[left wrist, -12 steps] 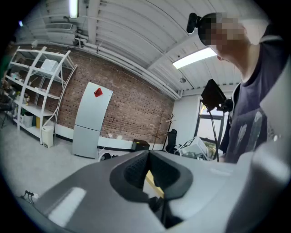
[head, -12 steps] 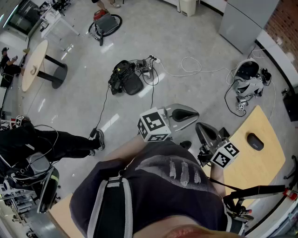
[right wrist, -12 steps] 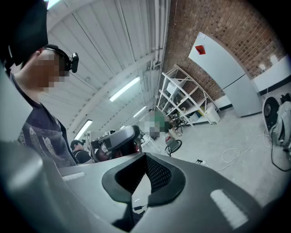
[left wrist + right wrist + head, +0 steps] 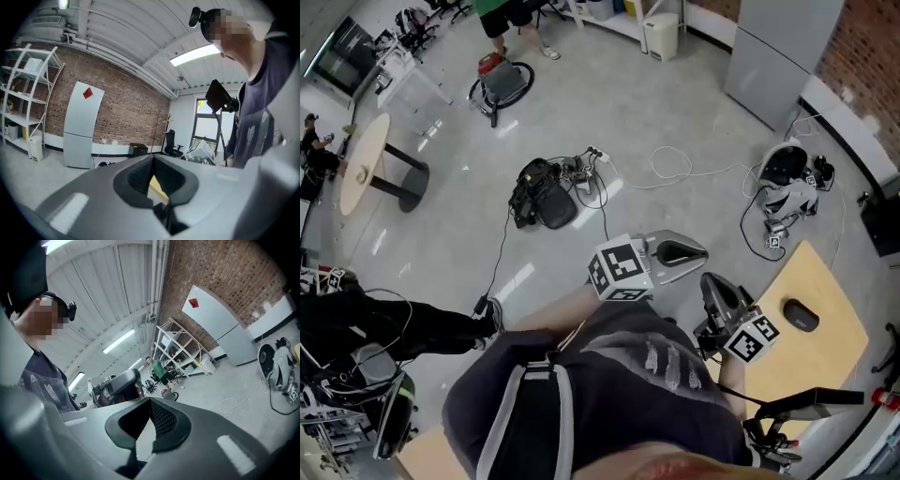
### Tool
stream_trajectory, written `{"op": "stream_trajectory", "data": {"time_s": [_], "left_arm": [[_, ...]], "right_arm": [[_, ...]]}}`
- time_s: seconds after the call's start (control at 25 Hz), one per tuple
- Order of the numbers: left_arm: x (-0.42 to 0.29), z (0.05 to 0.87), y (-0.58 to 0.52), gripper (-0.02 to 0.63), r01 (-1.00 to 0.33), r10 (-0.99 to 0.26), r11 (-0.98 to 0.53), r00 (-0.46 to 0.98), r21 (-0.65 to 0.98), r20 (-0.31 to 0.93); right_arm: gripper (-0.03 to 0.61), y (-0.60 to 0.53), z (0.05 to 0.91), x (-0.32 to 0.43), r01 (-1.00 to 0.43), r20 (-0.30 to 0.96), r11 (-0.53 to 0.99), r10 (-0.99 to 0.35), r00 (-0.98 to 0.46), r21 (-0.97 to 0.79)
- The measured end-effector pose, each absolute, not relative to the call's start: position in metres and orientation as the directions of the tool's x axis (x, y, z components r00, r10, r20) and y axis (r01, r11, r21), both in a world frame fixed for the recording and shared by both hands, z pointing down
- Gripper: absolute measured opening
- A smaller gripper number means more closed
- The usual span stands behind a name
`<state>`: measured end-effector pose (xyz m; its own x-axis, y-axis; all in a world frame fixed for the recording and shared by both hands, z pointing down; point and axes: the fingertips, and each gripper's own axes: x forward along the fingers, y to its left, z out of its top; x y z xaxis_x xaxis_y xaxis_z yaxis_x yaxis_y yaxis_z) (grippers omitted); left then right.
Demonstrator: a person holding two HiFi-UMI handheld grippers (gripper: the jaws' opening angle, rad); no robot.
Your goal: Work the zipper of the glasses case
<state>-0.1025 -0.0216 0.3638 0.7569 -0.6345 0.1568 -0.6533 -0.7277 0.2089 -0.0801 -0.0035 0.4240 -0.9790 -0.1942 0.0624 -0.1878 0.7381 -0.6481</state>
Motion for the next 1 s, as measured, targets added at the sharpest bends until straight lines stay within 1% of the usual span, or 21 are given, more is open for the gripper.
{"op": "stream_trajectory", "data": {"time_s": [0.28,0.44,0.52,0.68,0.8,1.0], "left_arm": [[-0.151,0.361,-0.057,0.000,-0.591,-0.593,-0.776,0.803,0.222,0.065],[-0.185,0.372,-0.079,0.000,-0.534,-0.542,-0.803,0.839,0.264,0.050],[-0.197,0.372,-0.085,0.000,-0.499,-0.508,-0.819,0.860,0.285,0.046],[-0.220,0.364,-0.120,0.000,-0.468,-0.484,-0.829,0.875,0.304,0.027],[-0.203,0.366,-0.144,0.000,-0.398,-0.414,-0.859,0.910,0.323,0.020],[-0.128,0.382,-0.156,0.000,-0.254,-0.259,-0.912,0.966,0.321,0.028]], "right_arm": [[0.000,-0.036,0.421,-0.129,-0.269,0.110,0.754,-0.255,-0.961,-0.599],[0.000,-0.054,0.427,-0.168,-0.325,0.154,0.763,-0.290,-0.945,-0.558],[0.000,-0.056,0.426,-0.180,-0.360,0.186,0.768,-0.309,-0.933,-0.529],[0.000,-0.086,0.415,-0.196,-0.414,0.241,0.786,-0.339,-0.910,-0.459],[0.000,-0.110,0.411,-0.181,-0.484,0.255,0.753,-0.412,-0.875,-0.445],[0.000,-0.119,0.423,-0.116,-0.607,0.271,0.669,-0.546,-0.793,-0.429]]}}
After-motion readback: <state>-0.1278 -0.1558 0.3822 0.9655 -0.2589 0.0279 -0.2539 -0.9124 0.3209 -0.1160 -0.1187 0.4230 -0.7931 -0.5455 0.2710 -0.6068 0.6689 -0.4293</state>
